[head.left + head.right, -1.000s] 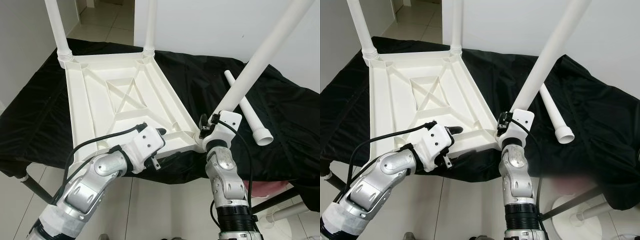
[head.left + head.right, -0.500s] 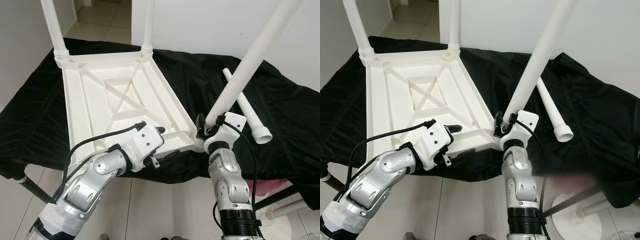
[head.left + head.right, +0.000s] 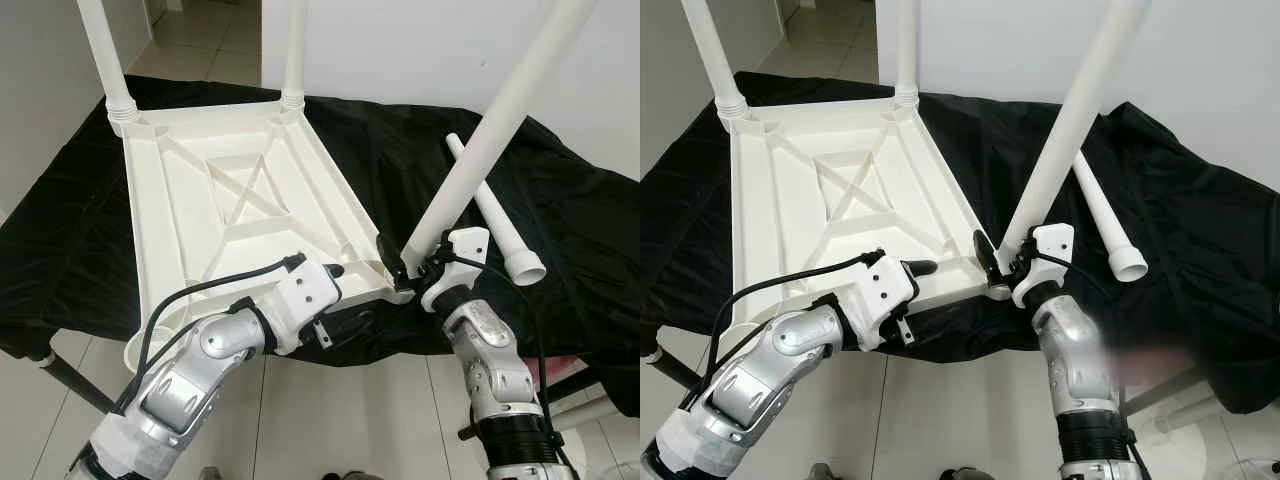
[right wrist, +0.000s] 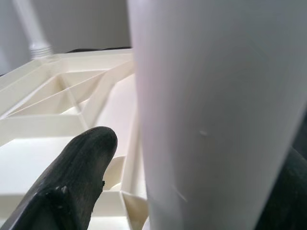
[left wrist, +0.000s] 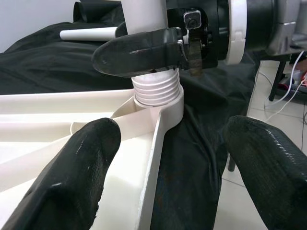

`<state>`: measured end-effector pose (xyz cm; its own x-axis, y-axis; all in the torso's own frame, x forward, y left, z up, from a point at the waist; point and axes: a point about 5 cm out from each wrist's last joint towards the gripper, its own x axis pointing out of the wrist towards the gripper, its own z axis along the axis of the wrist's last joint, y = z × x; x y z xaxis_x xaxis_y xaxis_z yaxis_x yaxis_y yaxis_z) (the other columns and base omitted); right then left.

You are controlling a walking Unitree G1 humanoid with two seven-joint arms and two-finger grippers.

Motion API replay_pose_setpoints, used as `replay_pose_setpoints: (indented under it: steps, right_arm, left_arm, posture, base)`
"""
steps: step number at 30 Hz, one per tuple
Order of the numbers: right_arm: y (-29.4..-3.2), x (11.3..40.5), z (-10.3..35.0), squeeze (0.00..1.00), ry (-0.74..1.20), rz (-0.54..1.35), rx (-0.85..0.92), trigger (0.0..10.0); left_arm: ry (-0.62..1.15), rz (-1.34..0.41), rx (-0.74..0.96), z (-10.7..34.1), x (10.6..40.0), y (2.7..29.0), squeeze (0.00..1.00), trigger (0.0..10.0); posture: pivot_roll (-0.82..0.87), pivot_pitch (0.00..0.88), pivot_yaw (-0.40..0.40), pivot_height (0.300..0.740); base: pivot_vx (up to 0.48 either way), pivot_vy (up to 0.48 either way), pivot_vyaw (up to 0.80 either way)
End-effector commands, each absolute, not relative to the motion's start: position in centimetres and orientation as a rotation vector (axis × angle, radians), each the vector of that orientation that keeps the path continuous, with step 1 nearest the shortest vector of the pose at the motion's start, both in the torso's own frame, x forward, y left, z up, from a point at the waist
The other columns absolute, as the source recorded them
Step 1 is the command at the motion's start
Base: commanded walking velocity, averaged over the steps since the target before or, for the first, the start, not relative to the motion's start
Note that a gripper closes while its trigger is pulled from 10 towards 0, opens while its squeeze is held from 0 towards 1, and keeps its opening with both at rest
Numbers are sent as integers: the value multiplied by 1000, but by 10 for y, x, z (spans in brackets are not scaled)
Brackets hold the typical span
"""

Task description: Building children table

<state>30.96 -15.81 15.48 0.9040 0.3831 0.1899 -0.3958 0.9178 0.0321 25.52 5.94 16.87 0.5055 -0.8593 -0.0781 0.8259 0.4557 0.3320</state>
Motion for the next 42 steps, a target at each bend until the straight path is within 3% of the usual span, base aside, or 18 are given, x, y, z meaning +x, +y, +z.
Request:
replay_pose_setpoints:
  steps: [1, 8, 9, 10, 11, 12, 17, 18, 26, 27, 42]
  right_arm:
    - [-164, 313, 157, 0, -200, 458, 40, 10000]
    - [-170, 317, 157, 0, -193, 515, 16, 10000]
    - [-173, 320, 157, 0, -187, 538, -6, 9294]
    - [-173, 320, 157, 0, -187, 538, -6, 9294]
    - [-175, 322, 157, 0, -182, 555, -22, 6196]
    - [-178, 325, 158, 0, -175, 571, -42, 863]
    - [-182, 328, 158, 0, -169, 589, -62, 863]
    - [-185, 328, 157, 0, -163, 584, -67, 0]
    - [-193, 323, 146, 0, -132, 567, -40, 0]
    - [-192, 323, 145, 0, -128, 558, -28, 10000]
    - [-176, 327, 141, 0, -81, 371, -31, 10000]
  left_arm:
    - [-94, -1107, 355, 167, 251, 56, 0, 10000]
    - [-96, -1106, 360, 168, 252, 57, 0, 10000]
    - [-97, -1106, 362, 168, 252, 57, 0, 10000]
    - [-97, -1106, 362, 168, 252, 57, 0, 10000]
    - [-98, -1107, 364, 169, 252, 57, 0, 10000]
    - [-100, -1107, 366, 169, 252, 57, 0, 10000]
    - [-102, -1106, 368, 170, 253, 57, 0, 10000]
    - [-102, -1104, 370, 170, 253, 57, 0, 10000]
    - [-101, -1093, 376, 169, 253, 60, 0, 10000]
    - [-100, -1094, 376, 169, 253, 60, 0, 10000]
    - [-92, -1095, 373, 168, 251, 60, 0, 10000]
  posture:
    - [13, 85, -70, 740]
    - [16, 83, -69, 740]
    - [16, 79, -68, 740]
    - [16, 79, -68, 740]
    - [16, 79, -68, 740]
    - [16, 79, -68, 740]
    - [16, 79, -68, 740]
    - [23, 67, -71, 740]
    - [20, 70, -75, 740]
    - [20, 71, -74, 740]
    - [16, 80, -80, 740]
  base:
    - [0, 0, 0]
    - [0, 0, 0]
    - [0, 0, 0]
    - [0, 0, 0]
    - [0, 0, 0]
    - [0, 0, 0]
    - [0, 0, 0]
    - [0, 0, 0]
    - [0, 0, 0]
    - [0, 0, 0]
    - [0, 0, 0]
